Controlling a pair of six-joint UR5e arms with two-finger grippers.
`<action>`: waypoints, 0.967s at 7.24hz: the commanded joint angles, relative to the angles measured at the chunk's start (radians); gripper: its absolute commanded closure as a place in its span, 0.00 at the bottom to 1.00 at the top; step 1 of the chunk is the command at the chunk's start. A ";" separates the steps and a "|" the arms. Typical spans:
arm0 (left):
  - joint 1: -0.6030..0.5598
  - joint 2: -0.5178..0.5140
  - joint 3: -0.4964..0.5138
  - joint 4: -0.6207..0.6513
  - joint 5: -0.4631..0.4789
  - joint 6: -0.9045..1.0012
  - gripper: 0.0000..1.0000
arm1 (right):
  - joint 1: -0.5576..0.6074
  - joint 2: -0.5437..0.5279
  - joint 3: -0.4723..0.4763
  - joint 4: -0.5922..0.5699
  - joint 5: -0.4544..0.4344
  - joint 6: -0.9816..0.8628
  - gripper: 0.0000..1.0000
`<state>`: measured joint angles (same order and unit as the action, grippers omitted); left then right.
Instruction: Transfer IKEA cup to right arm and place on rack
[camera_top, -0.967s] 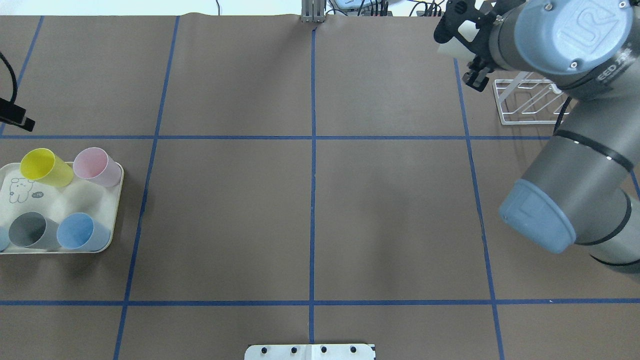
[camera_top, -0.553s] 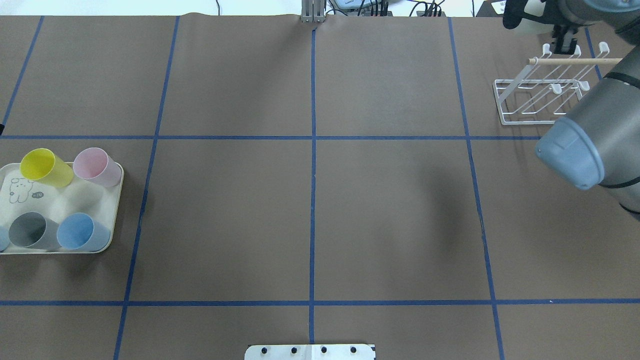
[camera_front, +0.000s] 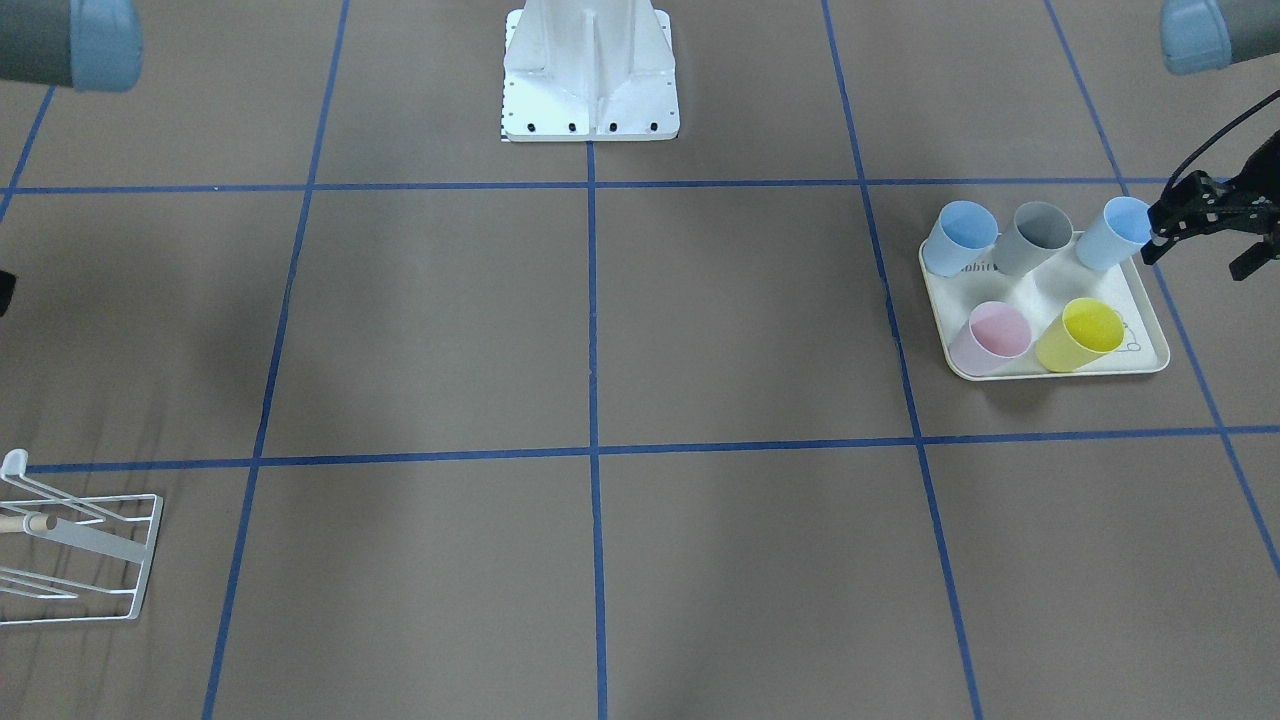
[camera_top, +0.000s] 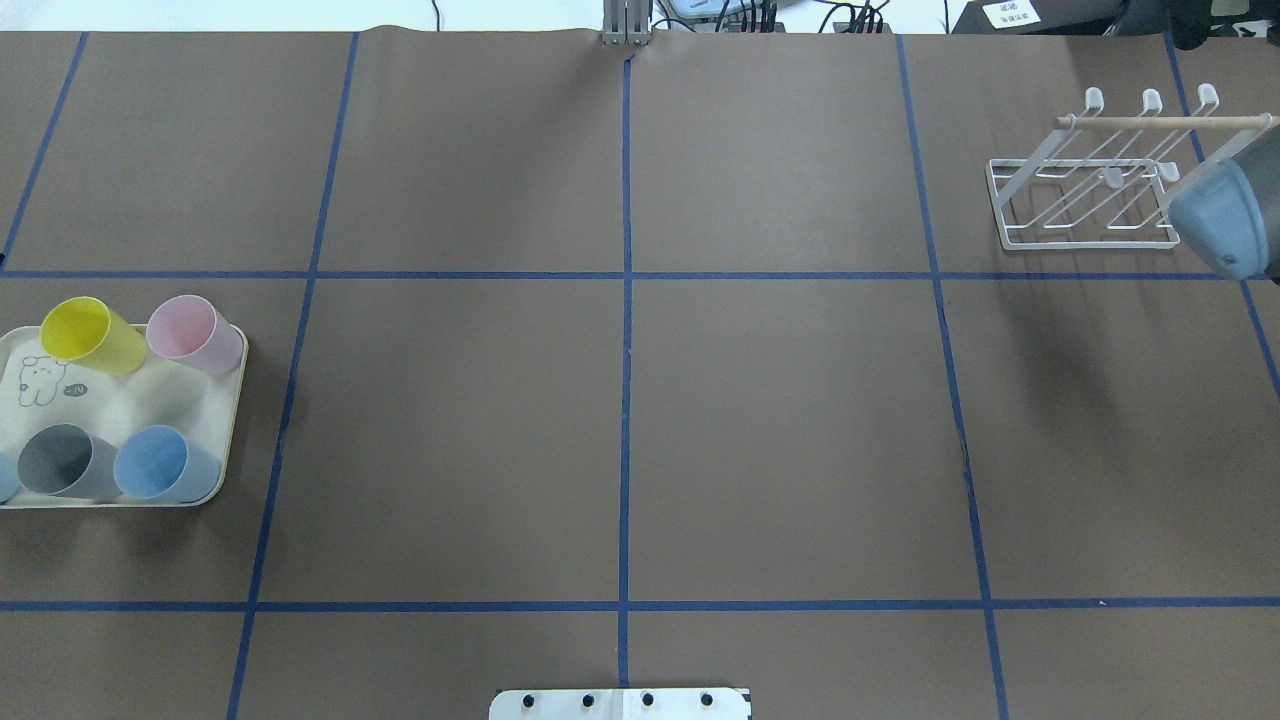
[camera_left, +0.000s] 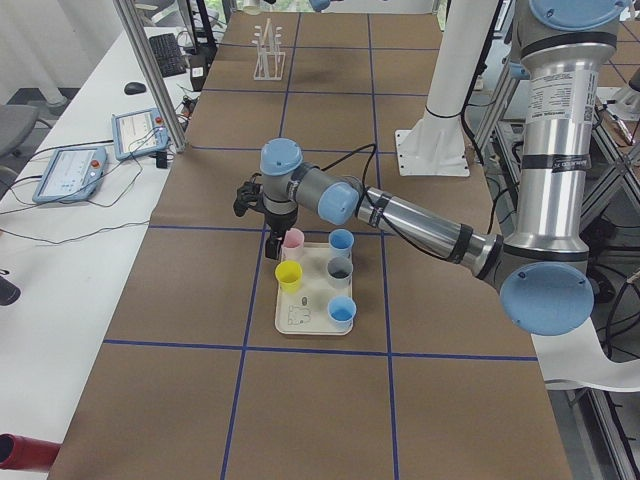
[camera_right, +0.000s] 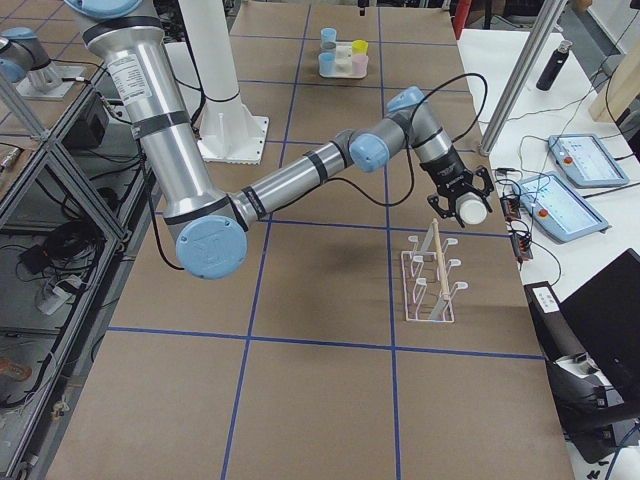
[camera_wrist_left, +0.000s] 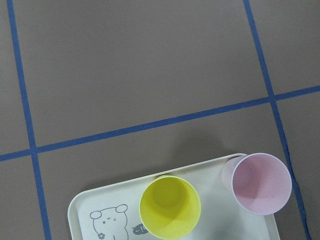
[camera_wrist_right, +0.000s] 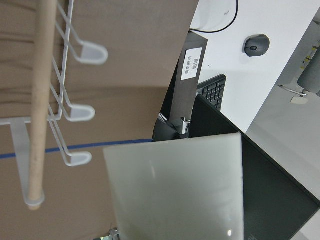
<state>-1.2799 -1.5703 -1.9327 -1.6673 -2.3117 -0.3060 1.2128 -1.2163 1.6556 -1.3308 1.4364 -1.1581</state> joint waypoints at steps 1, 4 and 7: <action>0.001 0.003 -0.003 0.000 -0.002 -0.002 0.00 | 0.047 -0.006 -0.195 0.221 0.002 -0.161 1.00; 0.001 0.003 0.000 0.000 -0.003 -0.004 0.00 | 0.047 -0.026 -0.335 0.429 0.004 -0.179 1.00; 0.001 0.003 0.000 -0.002 -0.003 -0.004 0.00 | 0.019 -0.029 -0.339 0.417 -0.011 -0.192 1.00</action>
<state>-1.2794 -1.5678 -1.9329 -1.6678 -2.3144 -0.3095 1.2470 -1.2437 1.3191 -0.9113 1.4298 -1.3476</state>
